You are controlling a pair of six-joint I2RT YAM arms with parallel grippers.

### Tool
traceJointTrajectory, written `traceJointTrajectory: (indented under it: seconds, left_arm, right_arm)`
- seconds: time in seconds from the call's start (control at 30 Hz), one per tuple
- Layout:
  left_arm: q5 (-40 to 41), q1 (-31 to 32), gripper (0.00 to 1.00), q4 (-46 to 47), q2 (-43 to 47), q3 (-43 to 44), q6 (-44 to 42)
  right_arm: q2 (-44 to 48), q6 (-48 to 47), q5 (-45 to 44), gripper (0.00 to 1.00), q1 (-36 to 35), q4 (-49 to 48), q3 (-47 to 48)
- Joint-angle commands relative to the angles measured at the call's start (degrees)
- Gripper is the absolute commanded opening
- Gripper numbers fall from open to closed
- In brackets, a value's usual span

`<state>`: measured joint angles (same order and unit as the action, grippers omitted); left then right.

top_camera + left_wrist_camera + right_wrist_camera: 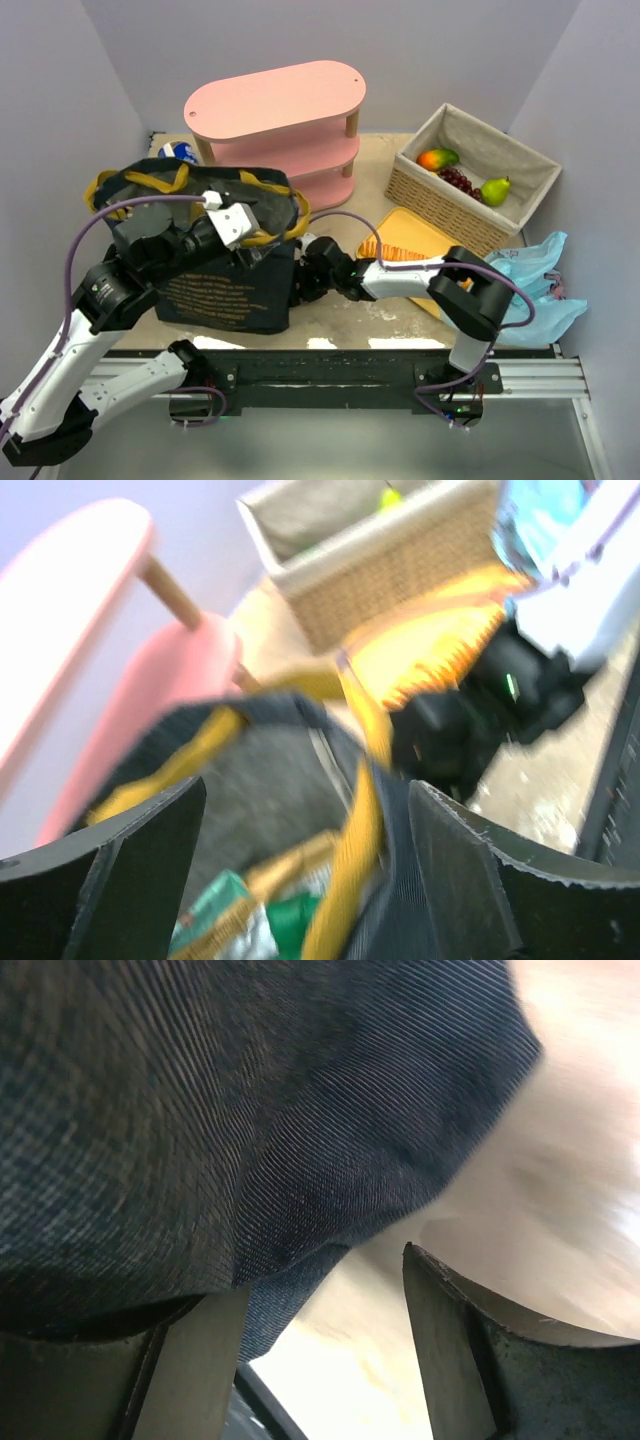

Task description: Place the mixed food into the grocery bags and tie them

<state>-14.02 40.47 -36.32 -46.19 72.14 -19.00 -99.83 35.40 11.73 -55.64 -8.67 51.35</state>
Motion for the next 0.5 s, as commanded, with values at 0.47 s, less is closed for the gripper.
traceJointTrajectory:
  seconds: [0.47]
  left_arm:
    - [6.91,-0.21,1.0,17.24,0.85,7.41,11.53]
  right_arm:
    - [-25.15,-0.41,1.55,0.72,-9.31,-2.94,39.26]
